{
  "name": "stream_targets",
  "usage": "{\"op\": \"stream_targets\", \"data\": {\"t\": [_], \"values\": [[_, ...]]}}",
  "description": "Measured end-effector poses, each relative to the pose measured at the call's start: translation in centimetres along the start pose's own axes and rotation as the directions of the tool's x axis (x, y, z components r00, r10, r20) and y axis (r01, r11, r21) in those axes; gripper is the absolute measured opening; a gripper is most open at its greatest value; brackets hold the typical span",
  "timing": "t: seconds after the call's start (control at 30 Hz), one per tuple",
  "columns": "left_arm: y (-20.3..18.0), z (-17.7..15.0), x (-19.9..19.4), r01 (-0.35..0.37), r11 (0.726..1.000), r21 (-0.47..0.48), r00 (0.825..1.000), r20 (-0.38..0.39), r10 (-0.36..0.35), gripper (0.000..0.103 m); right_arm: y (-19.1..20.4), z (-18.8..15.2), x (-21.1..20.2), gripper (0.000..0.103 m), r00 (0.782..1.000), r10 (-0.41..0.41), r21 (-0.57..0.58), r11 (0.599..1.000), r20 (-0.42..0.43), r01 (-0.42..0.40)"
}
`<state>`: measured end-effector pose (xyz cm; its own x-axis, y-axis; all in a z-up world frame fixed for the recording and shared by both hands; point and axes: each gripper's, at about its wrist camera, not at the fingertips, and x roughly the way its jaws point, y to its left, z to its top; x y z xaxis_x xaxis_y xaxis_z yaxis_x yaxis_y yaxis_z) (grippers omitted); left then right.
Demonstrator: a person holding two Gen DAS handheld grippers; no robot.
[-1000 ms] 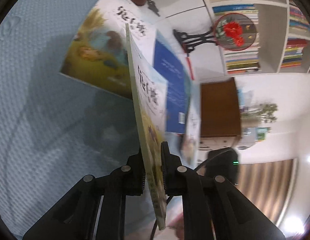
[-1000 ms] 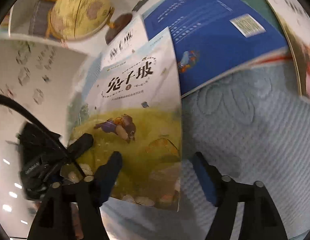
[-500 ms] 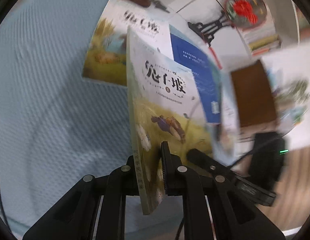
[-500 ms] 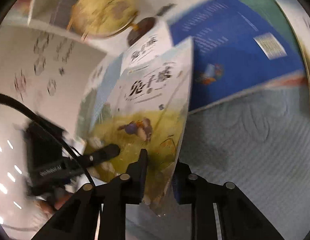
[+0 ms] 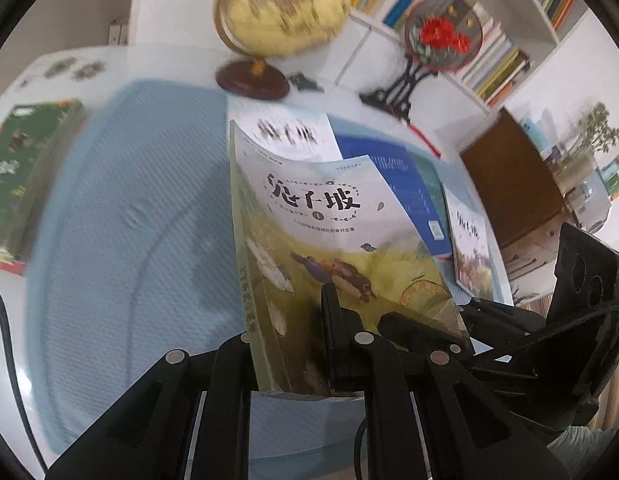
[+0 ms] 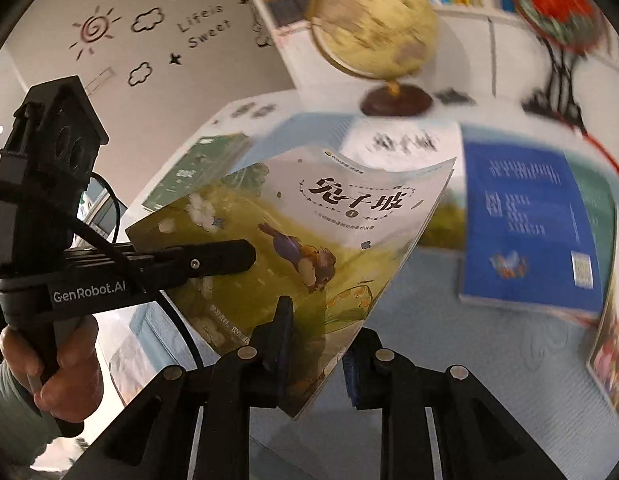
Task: Organize books
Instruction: 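Carry the bird-cover book with the left gripper toward the book stack, then lower the bird-cover book onto the beetle book, open left gripper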
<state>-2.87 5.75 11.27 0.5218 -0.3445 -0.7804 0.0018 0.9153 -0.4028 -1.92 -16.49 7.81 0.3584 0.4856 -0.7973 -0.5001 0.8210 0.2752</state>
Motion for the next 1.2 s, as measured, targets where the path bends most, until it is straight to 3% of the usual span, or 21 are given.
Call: {"op": "stream_targets", "data": {"t": [0.13,0.3,0.57,0.77,0.97,1.2], "values": [[3.7,1.9,-4.4,0.007,1.000,0.010,0.997,0.074,-0.008,0.010,5.0,3.4,0.9,0.021,0.998,0.003,-0.027,1.000,0.058,-0.001],[10.8,4.4,-10.2,-0.035,0.999,0.019,0.988,0.152,0.032,0.011,12.1,8.3,4.9,0.021,0.992,0.063,-0.038,0.998,0.110,-0.059],[23.2,8.0,-12.9,-0.116,0.993,-0.002,0.982,0.150,0.115,0.011,20.6,13.8,15.5,0.023,0.992,0.092,-0.050,0.995,0.087,-0.087],[28.9,9.1,-10.5,-0.115,0.993,-0.015,0.989,0.096,0.116,0.013,22.5,15.4,21.6,0.023,0.997,0.068,-0.022,0.998,0.033,-0.067],[31.9,9.1,-8.1,-0.085,0.996,-0.032,0.995,0.052,0.086,0.015,22.3,15.4,24.6,0.023,0.999,0.050,0.033,0.998,-0.010,-0.050],[33.9,8.1,-7.3,-0.063,0.995,-0.081,0.998,-0.020,0.061,0.031,22.0,15.3,26.0,0.023,0.999,0.033,0.065,0.997,-0.038,-0.030]]}}
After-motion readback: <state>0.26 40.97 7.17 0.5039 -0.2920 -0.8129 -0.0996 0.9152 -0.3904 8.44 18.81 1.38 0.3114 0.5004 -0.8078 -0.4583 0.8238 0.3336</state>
